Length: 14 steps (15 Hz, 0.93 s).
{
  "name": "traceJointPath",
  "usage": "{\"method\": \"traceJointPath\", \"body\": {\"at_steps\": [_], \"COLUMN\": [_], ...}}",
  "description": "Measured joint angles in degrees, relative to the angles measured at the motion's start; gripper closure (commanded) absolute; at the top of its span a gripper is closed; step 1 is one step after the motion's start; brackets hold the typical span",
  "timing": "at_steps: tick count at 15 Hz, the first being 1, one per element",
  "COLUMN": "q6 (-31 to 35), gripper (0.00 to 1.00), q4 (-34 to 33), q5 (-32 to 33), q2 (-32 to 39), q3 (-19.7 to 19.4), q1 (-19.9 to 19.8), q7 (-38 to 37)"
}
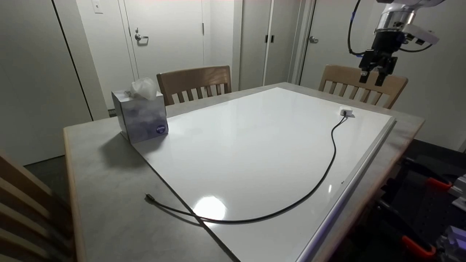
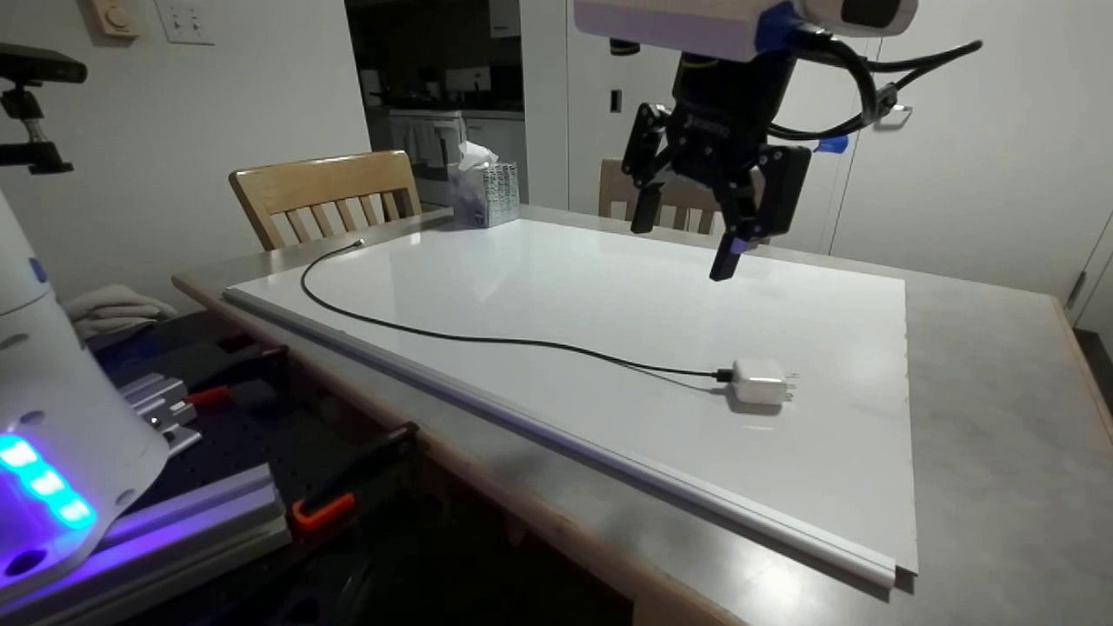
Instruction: Wind the charging cable
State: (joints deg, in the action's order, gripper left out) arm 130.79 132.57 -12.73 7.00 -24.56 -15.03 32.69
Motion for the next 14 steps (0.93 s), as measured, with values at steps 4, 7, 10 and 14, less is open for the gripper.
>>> {"method": "traceJointPath", "body": {"at_steps": [4,7,10,14], "q6": [5.5,13.3,19.6,20.9], "gripper": [0.00,0.00,0.00,0.00], "q4": [0.3,0.6,0.7,0.5], "q5": [0.6,-0.5,-4.3,-6.2], "q2": [0.3,1.5,3.5,5.5], "q3": [2.2,4.0,6.6,8.7], "q1": [-1.3,-2.0,-3.1,-5.0], "q7": [-2.3,-2.7,-2.2,-3.5]}}
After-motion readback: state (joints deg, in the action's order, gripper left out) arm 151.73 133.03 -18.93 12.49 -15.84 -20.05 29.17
